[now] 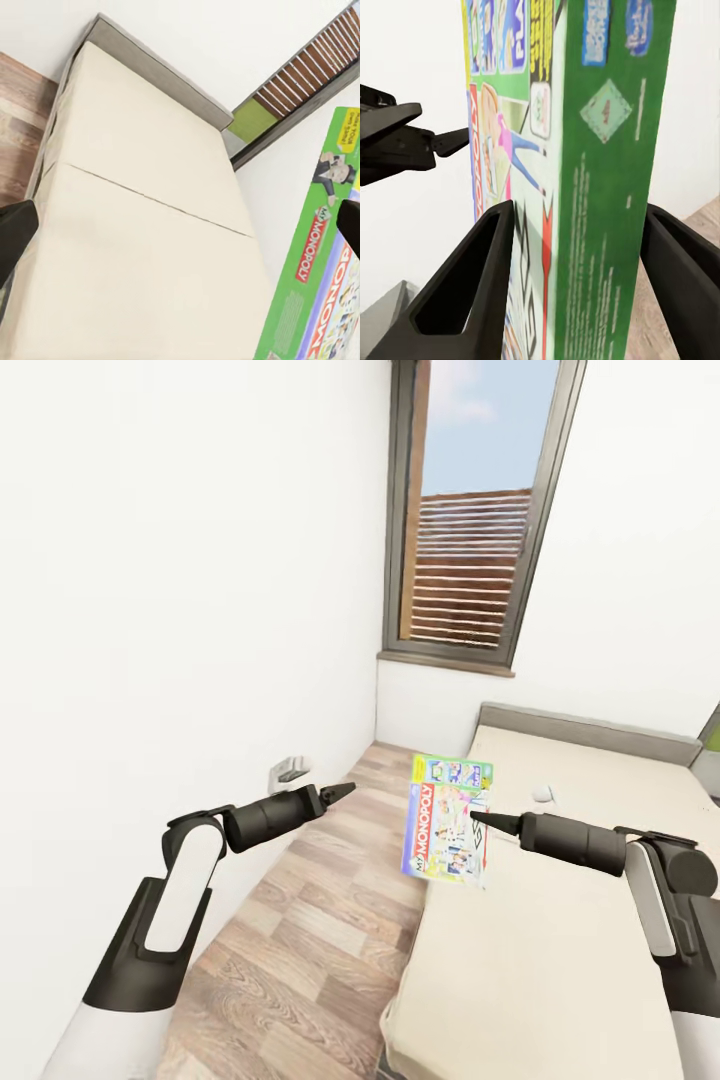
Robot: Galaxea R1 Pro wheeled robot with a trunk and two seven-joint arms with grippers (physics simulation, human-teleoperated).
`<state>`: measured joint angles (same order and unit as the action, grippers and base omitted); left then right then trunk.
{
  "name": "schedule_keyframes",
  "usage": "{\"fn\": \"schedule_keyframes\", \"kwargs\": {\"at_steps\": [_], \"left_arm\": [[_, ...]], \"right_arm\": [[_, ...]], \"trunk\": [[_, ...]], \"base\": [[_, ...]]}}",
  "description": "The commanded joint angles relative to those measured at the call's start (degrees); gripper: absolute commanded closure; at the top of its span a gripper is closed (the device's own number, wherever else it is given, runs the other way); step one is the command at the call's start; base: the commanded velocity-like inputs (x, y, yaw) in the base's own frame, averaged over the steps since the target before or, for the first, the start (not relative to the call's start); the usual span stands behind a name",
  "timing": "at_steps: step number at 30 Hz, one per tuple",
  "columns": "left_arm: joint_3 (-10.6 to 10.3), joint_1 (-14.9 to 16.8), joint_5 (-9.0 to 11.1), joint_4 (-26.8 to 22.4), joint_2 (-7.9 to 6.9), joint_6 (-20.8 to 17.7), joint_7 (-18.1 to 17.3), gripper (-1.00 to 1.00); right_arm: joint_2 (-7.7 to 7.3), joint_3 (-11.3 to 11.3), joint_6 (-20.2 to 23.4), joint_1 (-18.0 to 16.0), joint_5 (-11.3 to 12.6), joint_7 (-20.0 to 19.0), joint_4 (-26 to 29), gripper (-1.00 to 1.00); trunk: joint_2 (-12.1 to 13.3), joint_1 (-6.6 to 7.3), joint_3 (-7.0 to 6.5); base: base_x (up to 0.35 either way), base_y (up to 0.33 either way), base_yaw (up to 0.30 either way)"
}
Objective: Put all the toys in the child's room - the three board games (two on the bed and one on the table), the two jigsaw puzzles on the table, and the tennis ball on the table - inside the toy box on the table in the child's room.
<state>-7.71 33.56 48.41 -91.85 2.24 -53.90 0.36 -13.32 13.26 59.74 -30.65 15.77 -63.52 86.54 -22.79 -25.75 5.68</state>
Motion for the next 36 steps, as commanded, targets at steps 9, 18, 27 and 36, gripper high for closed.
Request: {"fn": "schedule_keyframes", "kwargs": {"at_steps": [9,18,27,36], "left_arm": [[1.40,0.20,-0.02,0.45,-0.33,-0.23,2.00,-1.00],[5.02,-0.11,-0.02,0.73,-0.39,-0.21,3.57,-1.00],[5.38,-0.10,-0.06,1.23,-0.38,-0.16,3.86,-1.00],[5.42,0.00,-0.07,1.62,-0.39,-0.16,3.94,-1.00]], "right_arm": [[0.01,-0.04,0.26,-0.06,0.05,-0.29,0.02,1.00],[0.02,-0.11,0.26,-0.03,0.05,-0.27,0.72,1.00],[0.04,-0.26,0.26,-0.03,0.05,-0.28,0.86,1.00],[0.04,-0.29,0.26,-0.03,0.05,-0.29,0.90,1.00]], "trunk": [[-0.13,-0.04,-0.20],[-0.13,-0.04,-0.39],[-0.13,-0.04,-0.41],[-0.13,-0.04,-0.41]], "base": [[0.000,0.000,0.273],[0.000,0.000,0.283],[0.000,0.000,0.297],[0.000,0.000,0.300]]}}
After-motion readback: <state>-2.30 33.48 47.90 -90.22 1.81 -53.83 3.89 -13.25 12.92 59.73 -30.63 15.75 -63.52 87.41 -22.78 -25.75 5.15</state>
